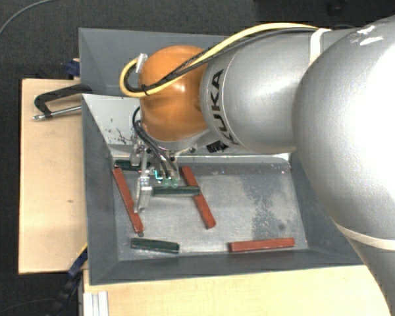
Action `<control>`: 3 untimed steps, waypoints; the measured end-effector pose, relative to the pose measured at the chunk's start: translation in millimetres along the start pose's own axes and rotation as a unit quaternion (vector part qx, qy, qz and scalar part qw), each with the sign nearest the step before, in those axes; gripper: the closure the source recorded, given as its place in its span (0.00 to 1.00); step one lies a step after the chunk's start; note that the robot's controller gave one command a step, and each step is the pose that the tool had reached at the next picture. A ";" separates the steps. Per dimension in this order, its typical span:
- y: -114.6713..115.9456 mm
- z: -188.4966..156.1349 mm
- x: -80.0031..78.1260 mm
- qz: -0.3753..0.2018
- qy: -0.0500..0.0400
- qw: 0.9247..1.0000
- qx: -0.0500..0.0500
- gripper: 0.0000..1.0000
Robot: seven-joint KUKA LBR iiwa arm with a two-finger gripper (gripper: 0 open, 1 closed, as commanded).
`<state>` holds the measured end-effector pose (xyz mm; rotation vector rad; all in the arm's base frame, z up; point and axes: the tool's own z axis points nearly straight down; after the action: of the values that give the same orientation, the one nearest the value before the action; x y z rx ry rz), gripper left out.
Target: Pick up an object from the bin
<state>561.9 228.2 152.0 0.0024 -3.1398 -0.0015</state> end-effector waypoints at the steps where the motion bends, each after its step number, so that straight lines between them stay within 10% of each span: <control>1: -70.0 85.0 -30.1 -0.020 0.000 1.000 0.002 0.00; 2: -64.5 75.2 -34.2 -0.022 -0.009 1.000 -0.002 1.00; 3: -65.0 80.3 -30.3 -0.022 -0.003 1.000 -0.001 0.00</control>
Offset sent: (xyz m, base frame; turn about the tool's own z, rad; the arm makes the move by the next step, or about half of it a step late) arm 0.0290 -0.0660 -0.0820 -0.0454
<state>592.2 163.3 71.6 0.0726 -3.1453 -0.0051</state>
